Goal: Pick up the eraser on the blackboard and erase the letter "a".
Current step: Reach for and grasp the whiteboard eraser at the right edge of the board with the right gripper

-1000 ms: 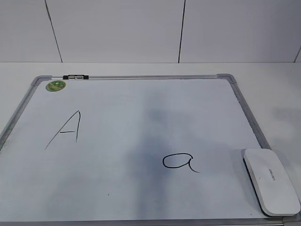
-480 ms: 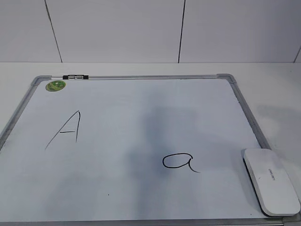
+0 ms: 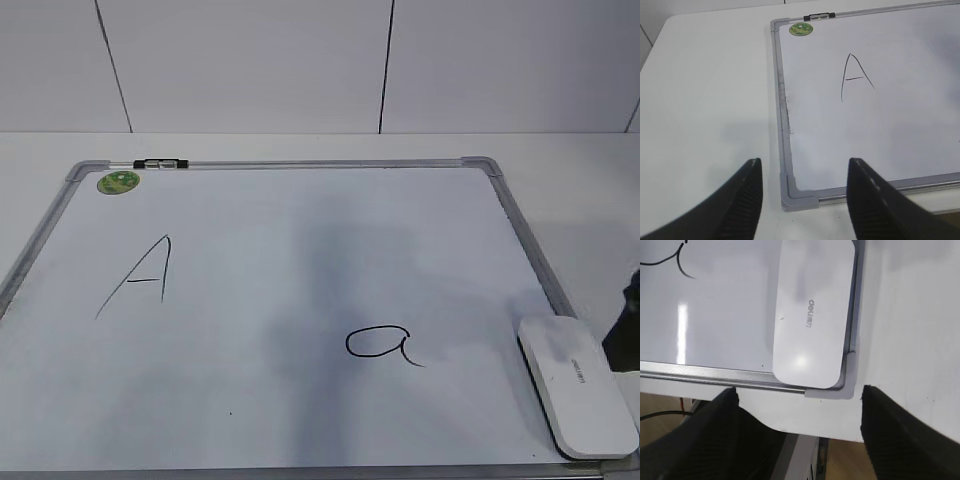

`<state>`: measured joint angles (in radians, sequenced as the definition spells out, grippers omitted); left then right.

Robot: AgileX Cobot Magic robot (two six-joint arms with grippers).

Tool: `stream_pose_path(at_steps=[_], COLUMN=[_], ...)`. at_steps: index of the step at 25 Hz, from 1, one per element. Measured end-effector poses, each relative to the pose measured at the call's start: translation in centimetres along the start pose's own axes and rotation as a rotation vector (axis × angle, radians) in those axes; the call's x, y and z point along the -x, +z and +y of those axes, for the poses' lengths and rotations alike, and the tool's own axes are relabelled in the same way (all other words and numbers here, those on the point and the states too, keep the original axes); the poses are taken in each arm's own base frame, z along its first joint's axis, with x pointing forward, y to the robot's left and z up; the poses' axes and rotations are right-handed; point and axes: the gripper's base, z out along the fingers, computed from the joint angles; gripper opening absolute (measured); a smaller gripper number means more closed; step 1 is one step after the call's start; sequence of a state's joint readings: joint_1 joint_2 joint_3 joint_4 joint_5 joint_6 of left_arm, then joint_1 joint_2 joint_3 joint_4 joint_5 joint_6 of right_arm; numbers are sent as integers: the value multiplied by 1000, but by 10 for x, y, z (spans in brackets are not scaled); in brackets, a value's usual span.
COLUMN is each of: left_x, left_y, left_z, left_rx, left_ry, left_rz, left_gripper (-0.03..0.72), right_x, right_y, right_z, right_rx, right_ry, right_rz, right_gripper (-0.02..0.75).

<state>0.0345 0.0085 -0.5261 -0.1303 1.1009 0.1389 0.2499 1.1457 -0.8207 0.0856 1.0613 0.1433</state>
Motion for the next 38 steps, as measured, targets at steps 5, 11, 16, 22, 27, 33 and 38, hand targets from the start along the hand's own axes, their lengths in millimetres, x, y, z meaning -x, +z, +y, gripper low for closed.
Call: stream_pose_path(at_steps=[5, 11, 16, 22, 27, 33, 38], left_x=[0, 0, 0, 0, 0, 0, 0], left_y=[0, 0, 0, 0, 0, 0, 0], left_z=[0, 0, 0, 0, 0, 0, 0], left_rx=[0, 0, 0, 0, 0, 0, 0], left_ry=[0, 0, 0, 0, 0, 0, 0], left_rz=[0, 0, 0, 0, 0, 0, 0], left_gripper=[389, 389, 389, 389, 389, 389, 389], right_x=[10, 21, 25, 29, 32, 33, 35], right_y=[23, 46, 62, 69, 77, 83, 85], right_z=[2, 2, 2, 2, 3, 3, 3], right_rx=[-48, -59, -71, -66, -59, -60, -62], right_ry=[10, 15, 18, 24, 33, 40, 34], right_rz=[60, 90, 137, 127, 133, 153, 134], right_gripper=[589, 589, 589, 589, 589, 655, 668])
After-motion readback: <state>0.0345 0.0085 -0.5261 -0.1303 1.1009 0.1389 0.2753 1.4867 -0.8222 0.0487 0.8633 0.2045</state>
